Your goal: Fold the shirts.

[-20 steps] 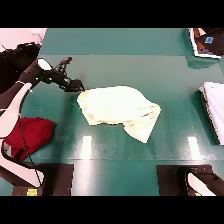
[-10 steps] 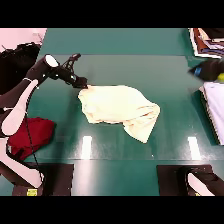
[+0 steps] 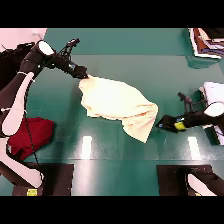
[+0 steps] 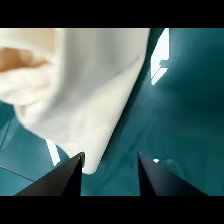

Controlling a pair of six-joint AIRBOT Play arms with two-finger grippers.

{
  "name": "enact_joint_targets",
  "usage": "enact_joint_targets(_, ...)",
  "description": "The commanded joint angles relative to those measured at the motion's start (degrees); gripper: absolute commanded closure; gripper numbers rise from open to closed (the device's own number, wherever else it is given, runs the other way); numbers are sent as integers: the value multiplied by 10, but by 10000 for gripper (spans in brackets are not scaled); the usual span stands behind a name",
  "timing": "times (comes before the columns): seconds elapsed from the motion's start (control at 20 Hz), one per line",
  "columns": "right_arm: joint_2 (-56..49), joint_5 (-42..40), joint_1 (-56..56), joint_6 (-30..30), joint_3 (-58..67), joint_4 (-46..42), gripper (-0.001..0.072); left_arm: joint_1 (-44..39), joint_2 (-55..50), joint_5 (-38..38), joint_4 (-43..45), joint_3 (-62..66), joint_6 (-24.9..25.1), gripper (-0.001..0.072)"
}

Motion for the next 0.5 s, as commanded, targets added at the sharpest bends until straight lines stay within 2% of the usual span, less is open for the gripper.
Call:
enact_joint_targets(0.0,-50,-89,48,1,-49,47,331,0,0,-3,-2,5,-10,682)
enact_joint_targets(0.1,-89,-115,78,1,-31,49,334,0,0,-6,-2,5,-10,682)
enact_joint_targets(0.2,-121,-133,98,0,-6,42,477,0,0,-16,-1,5,-10,682)
enact_joint_targets(0.3,-136,-138,111,-4,23,13,695,0,0,-27,0,7,-11,683)
enact_joint_targets(0.45,-101,-112,99,7,80,-79,696,0,34,-24,46,32,-26,684)
